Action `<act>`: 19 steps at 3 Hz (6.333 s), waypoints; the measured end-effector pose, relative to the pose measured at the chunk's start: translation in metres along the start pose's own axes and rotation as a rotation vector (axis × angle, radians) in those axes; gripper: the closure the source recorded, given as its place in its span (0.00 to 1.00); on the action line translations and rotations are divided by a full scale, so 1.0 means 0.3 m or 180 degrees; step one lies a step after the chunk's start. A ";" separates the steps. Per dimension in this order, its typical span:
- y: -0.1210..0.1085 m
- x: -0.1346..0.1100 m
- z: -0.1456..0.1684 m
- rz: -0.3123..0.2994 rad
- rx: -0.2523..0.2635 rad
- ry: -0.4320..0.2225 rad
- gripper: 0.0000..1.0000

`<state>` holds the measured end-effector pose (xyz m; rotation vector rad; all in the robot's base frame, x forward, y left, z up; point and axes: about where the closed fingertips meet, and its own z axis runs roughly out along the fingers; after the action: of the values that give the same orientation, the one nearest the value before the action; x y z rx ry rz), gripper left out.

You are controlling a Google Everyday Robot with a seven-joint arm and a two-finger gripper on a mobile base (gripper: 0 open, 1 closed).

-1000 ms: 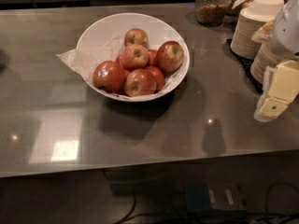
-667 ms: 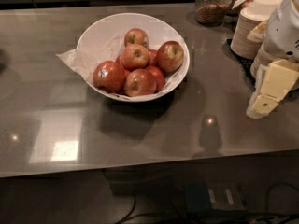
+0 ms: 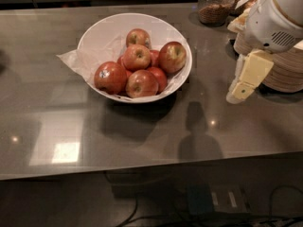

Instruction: Pick apple from white bowl

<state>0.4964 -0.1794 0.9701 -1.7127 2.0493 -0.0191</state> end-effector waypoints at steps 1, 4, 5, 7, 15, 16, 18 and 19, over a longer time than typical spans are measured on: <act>-0.056 -0.052 0.046 -0.0128 0.0013 -0.0254 0.00; -0.116 -0.097 0.111 -0.0119 0.0134 -0.0527 0.00; -0.143 -0.147 0.156 -0.0214 0.0121 -0.0673 0.00; -0.171 -0.257 0.226 -0.0474 0.0020 -0.0922 0.10; -0.249 -0.301 0.444 -0.0468 -0.0318 -0.1128 0.33; -0.254 -0.307 0.474 -0.0452 -0.0372 -0.1127 0.34; -0.260 -0.310 0.492 -0.0428 -0.0412 -0.1128 0.76; -0.258 -0.310 0.487 -0.0431 -0.0405 -0.1132 0.98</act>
Offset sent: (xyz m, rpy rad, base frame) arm 0.0179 0.0118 -0.0009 0.0470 -0.0279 0.0451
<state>0.6309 -0.0687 0.8949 -1.7795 1.7040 0.3540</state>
